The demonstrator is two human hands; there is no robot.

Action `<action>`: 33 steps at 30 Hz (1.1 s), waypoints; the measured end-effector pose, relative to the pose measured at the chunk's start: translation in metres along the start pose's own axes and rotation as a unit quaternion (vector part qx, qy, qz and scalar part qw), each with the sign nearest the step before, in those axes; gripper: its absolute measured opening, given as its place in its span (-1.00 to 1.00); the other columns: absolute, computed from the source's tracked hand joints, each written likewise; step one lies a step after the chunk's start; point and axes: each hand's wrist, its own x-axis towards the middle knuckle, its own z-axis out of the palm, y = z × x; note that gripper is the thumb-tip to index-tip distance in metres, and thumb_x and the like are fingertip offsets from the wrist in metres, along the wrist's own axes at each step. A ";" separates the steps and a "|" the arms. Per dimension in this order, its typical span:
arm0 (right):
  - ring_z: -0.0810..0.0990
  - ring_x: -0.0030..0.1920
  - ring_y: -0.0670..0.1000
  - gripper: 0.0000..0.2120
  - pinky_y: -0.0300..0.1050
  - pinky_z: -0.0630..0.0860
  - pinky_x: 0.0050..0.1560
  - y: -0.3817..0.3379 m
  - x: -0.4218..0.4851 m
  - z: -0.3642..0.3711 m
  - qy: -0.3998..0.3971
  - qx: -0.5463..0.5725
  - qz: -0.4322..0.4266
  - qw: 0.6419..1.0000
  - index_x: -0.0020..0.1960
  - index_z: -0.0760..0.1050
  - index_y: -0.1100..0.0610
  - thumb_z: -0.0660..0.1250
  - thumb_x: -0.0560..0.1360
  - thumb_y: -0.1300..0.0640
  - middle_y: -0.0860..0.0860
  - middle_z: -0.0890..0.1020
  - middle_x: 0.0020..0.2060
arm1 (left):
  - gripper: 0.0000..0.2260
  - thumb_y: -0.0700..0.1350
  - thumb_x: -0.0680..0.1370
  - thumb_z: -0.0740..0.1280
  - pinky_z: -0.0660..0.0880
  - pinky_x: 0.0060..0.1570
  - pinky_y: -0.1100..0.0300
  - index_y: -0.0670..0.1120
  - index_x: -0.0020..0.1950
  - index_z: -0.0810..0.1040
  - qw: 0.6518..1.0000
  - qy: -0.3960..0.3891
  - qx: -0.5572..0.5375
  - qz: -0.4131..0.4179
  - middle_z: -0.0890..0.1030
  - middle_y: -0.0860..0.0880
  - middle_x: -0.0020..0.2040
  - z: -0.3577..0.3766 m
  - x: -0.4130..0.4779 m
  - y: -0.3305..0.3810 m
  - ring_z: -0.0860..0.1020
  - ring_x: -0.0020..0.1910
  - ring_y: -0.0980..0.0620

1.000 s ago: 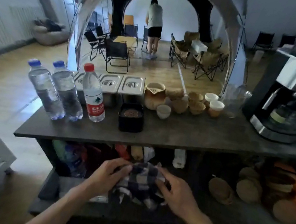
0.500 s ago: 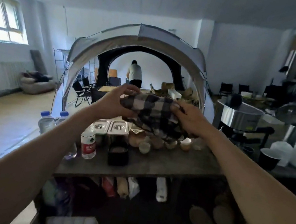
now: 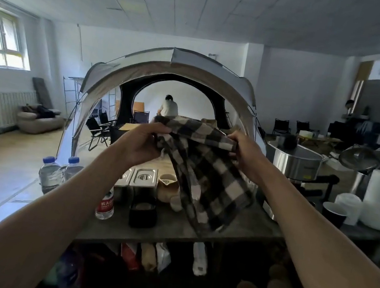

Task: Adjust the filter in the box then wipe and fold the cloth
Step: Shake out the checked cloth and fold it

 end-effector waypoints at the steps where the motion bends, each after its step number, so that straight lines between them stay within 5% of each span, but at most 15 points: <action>1: 0.55 -0.21 0.03 -0.81 -0.05 0.49 -0.09 0.002 0.002 -0.001 -0.022 0.042 0.014 0.999 -0.21 0.49 0.07 0.19 0.53 0.06 -0.01 0.58 -0.34 | -0.83 -0.32 0.58 0.15 0.53 -0.47 0.27 -0.18 -0.11 0.52 1.000 0.007 -0.009 -0.006 0.65 -0.08 -0.36 0.003 0.001 -0.001 0.62 -0.45 0.03; 5: 0.57 0.00 0.15 -0.66 0.15 0.44 0.11 0.016 0.010 0.004 -0.154 0.061 0.022 0.986 0.01 0.56 0.17 0.21 0.56 -0.10 0.11 0.63 -0.06 | -0.91 -0.24 0.58 0.28 0.61 -0.34 0.24 -0.19 -0.04 0.58 0.999 0.043 -0.004 -0.019 0.68 -0.13 -0.23 0.014 0.010 -0.005 0.66 -0.33 -0.01; 8: 0.61 0.09 0.15 -0.55 0.07 0.49 0.16 0.020 0.004 0.012 -0.265 -0.067 -0.022 0.962 0.20 0.54 0.09 0.37 0.47 -0.20 0.07 0.63 0.10 | -0.91 -0.23 0.53 0.35 0.62 -0.12 0.07 -0.20 -0.01 0.61 0.998 0.045 0.031 -0.041 0.69 -0.17 -0.13 0.022 0.012 -0.007 0.67 -0.20 -0.10; 11: 0.65 0.07 0.01 -0.57 0.01 0.59 0.13 0.021 0.005 0.025 -0.179 -0.171 -0.124 0.961 0.26 0.49 0.01 0.48 0.42 0.13 -0.01 0.67 0.06 | -0.88 -0.31 0.49 0.32 0.53 0.11 -0.05 -0.25 -0.02 0.61 0.998 0.016 0.036 -0.046 0.68 -0.20 -0.07 0.022 0.010 -0.002 0.63 -0.07 -0.15; 13: 0.62 0.01 0.02 -0.64 0.03 0.59 0.07 0.019 0.014 0.026 -0.074 -0.188 -0.149 0.968 0.22 0.50 0.06 0.39 0.44 0.21 0.03 0.64 0.00 | -0.84 -0.40 0.48 0.22 0.51 0.01 0.10 -0.25 -0.07 0.57 0.999 0.019 0.039 -0.030 0.63 -0.17 -0.15 0.016 0.010 0.004 0.56 -0.16 -0.08; 16: 0.56 -0.10 0.11 -0.84 -0.08 0.49 -0.15 0.005 0.015 0.011 -0.033 0.039 -0.053 0.997 -0.03 0.55 0.16 0.25 0.43 0.27 0.08 0.59 -0.18 | -0.73 -0.48 0.39 0.15 0.45 -0.52 0.26 -0.31 -0.09 0.59 0.977 0.104 0.183 0.019 0.57 -0.14 -0.33 0.000 0.005 0.017 0.51 -0.47 0.01; 18: 0.58 -0.20 0.13 -0.83 -0.11 0.51 -0.19 -0.006 0.011 -0.002 -0.080 0.220 0.004 0.972 -0.13 0.56 0.21 0.19 0.46 0.25 0.12 0.60 -0.27 | -0.64 -0.47 0.33 0.15 0.38 -0.60 0.31 -0.41 0.04 0.60 0.952 0.114 0.284 0.026 0.57 -0.16 -0.35 -0.013 -0.001 0.023 0.49 -0.54 -0.01; 20: 0.65 -0.26 0.10 -0.76 -0.17 0.58 -0.24 -0.014 0.011 -0.008 -0.093 0.284 0.016 0.954 -0.12 0.62 0.23 0.18 0.52 0.22 0.14 0.67 -0.28 | -0.61 -0.43 0.33 0.16 0.37 -0.59 0.31 -0.50 0.13 0.47 0.946 0.070 0.317 -0.019 0.52 -0.14 -0.33 -0.022 -0.006 0.027 0.47 -0.54 0.01; 24: 0.56 0.24 0.19 -0.60 0.03 0.44 0.29 -0.017 0.015 -0.011 -0.102 0.330 0.031 0.938 0.29 0.49 0.32 0.32 0.51 0.15 0.22 0.56 0.21 | -0.32 -0.17 0.24 0.43 0.42 -0.35 0.18 -0.45 0.29 0.38 0.917 -0.035 0.383 -0.108 0.52 -0.25 -0.07 -0.030 -0.011 0.037 0.52 -0.25 -0.12; 27: 0.64 -0.23 0.07 -0.82 -0.15 0.60 -0.14 -0.016 0.016 -0.019 -0.111 0.303 0.019 0.946 -0.10 0.59 0.24 0.26 0.54 0.18 0.12 0.63 -0.23 | -0.24 0.15 0.18 0.60 0.52 -0.15 0.07 -0.30 0.19 0.56 0.903 -0.024 0.413 -0.118 0.61 -0.25 -0.03 -0.037 -0.014 0.043 0.58 -0.11 -0.17; 28: 0.63 -0.29 0.06 -0.85 -0.16 0.61 -0.21 -0.018 0.014 -0.020 -0.112 0.269 0.014 0.957 -0.09 0.59 0.23 0.27 0.53 0.20 0.11 0.63 -0.27 | -0.26 0.21 0.13 0.60 0.54 -0.13 0.05 -0.23 0.14 0.62 0.891 0.008 0.442 -0.102 0.65 -0.24 -0.04 -0.041 -0.014 0.046 0.62 -0.12 -0.16; 31: 0.66 -0.21 0.10 -0.83 -0.09 0.59 -0.21 -0.020 0.018 -0.021 -0.038 0.144 0.042 0.988 -0.01 0.60 0.26 0.42 0.48 0.17 0.13 0.67 -0.19 | -0.43 0.23 0.14 0.59 0.62 -0.16 0.08 -0.10 0.01 0.72 0.835 0.083 0.542 -0.053 0.72 -0.16 -0.09 -0.048 -0.015 0.056 0.69 -0.14 -0.10; 33: 0.66 -0.19 0.10 -0.82 -0.09 0.55 -0.22 -0.021 0.022 -0.020 0.044 0.101 0.039 0.993 -0.01 0.61 0.25 0.43 0.49 0.14 0.12 0.68 -0.19 | -0.56 0.18 0.26 0.58 0.60 -0.20 0.11 -0.14 -0.09 0.71 0.852 0.107 0.510 -0.052 0.72 -0.11 -0.20 -0.047 -0.015 0.060 0.68 -0.24 -0.06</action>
